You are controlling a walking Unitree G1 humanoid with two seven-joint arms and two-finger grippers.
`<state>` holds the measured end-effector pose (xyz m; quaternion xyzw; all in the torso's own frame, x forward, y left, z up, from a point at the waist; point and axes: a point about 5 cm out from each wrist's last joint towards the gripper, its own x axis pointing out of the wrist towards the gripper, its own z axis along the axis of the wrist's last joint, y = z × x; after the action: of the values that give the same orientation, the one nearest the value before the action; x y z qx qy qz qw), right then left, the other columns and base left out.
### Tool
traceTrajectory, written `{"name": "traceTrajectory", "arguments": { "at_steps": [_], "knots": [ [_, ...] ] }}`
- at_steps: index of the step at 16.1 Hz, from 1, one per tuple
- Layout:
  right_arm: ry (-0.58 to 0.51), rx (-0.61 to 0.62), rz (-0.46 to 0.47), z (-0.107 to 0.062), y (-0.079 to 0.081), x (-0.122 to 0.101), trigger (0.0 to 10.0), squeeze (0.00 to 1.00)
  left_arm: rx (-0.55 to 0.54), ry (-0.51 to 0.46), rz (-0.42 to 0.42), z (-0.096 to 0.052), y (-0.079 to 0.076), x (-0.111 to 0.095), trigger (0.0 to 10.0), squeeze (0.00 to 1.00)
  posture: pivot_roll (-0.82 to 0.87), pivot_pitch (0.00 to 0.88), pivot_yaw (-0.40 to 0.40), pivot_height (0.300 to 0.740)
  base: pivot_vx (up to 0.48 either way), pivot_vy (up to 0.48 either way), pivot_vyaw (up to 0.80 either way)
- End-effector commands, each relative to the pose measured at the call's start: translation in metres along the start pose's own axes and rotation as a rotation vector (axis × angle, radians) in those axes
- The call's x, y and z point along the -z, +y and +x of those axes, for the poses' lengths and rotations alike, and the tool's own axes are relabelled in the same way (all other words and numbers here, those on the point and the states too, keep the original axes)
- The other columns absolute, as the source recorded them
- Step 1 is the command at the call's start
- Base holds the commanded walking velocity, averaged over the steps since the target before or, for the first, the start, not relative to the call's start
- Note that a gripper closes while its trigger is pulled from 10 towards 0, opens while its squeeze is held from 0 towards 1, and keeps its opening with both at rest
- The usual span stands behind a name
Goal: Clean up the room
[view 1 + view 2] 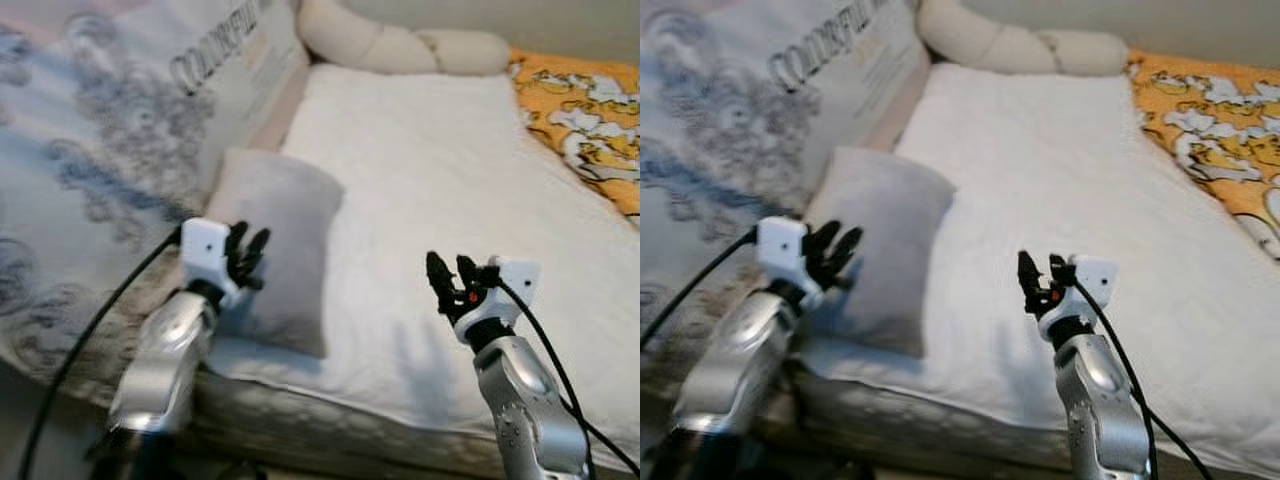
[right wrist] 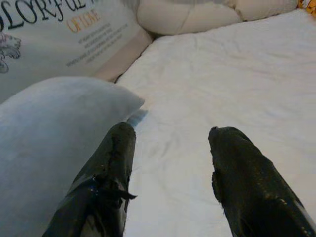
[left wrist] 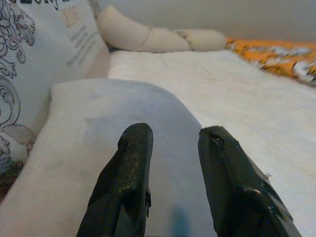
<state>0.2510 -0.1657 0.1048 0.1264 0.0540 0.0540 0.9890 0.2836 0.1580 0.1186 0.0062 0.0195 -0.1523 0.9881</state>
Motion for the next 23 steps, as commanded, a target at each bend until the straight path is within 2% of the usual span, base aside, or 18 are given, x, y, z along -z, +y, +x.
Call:
{"name": "traceTrajectory", "arguments": {
  "at_steps": [1, 5, 8, 9, 10, 11, 12, 13, 23],
  "knots": [
    [0.032, 0.032, -0.018, -0.005, -0.006, 0.0, 10.0, 0.0, -0.006, 0.013, 0.008, -0.002, -0.005, -0.001, 10.0, 0.0, -0.03, 0.0, 0.013, 0.74, 0.0, -0.48, 0.0],
    [0.079, 0.036, -0.065, -0.005, -0.007, -0.004, 10.0, 0.0, -0.051, 0.049, 0.007, -0.011, -0.009, 0.0, 10.0, 0.0, -0.02, 0.0, 0.011, 0.74, 0.0, -0.48, 0.0],
    [0.144, 0.054, -0.122, -0.002, -0.012, -0.001, 10.0, 0.05, -0.073, 0.07, 0.03, -0.011, -0.009, -0.001, 10.0, 0.0, -0.01, 0.0, 0.012, 0.74, 0.0, -0.48, 0.0],
    [0.149, 0.06, -0.125, -0.002, -0.013, -0.001, 10.0, 0.37, -0.079, 0.074, 0.031, -0.01, -0.009, -0.002, 10.0, 0.0, -0.01, 0.0, 0.014, 0.74, 0.0, -0.48, 0.0],
    [0.152, 0.068, -0.126, -0.002, -0.015, -0.001, 10.0, 0.78, -0.082, 0.082, 0.012, -0.009, -0.008, -0.002, 10.0, 0.03, -0.02, 0.0, 0.019, 0.74, 0.0, -0.48, 0.0],
    [0.156, 0.076, -0.121, -0.003, -0.016, -0.002, 10.0, 1.0, -0.087, 0.095, -0.023, -0.009, -0.007, -0.002, 10.0, 0.47, -0.02, 0.0, 0.02, 0.74, 0.0, -0.48, 0.0],
    [0.157, 0.075, -0.118, -0.003, -0.016, -0.002, 10.0, 1.0, -0.09, 0.097, -0.024, -0.009, -0.007, -0.002, 10.0, 0.63, -0.02, 0.0, 0.021, 0.74, 0.0, -0.48, 0.0],
    [0.162, 0.076, -0.127, -0.004, -0.017, -0.002, 10.0, 1.0, -0.095, 0.099, -0.029, -0.008, -0.007, -0.002, 10.0, 1.0, -0.03, 0.0, 0.023, 0.74, 0.0, -0.48, 0.0],
    [0.186, 0.081, -0.138, -0.005, -0.021, -0.003, 10.0, 1.0, -0.111, 0.097, 0.007, -0.006, -0.006, -0.004, 10.0, 1.0, -0.04, 0.0, 0.027, 0.74, 0.0, -0.48, 0.0]
  ]
}}
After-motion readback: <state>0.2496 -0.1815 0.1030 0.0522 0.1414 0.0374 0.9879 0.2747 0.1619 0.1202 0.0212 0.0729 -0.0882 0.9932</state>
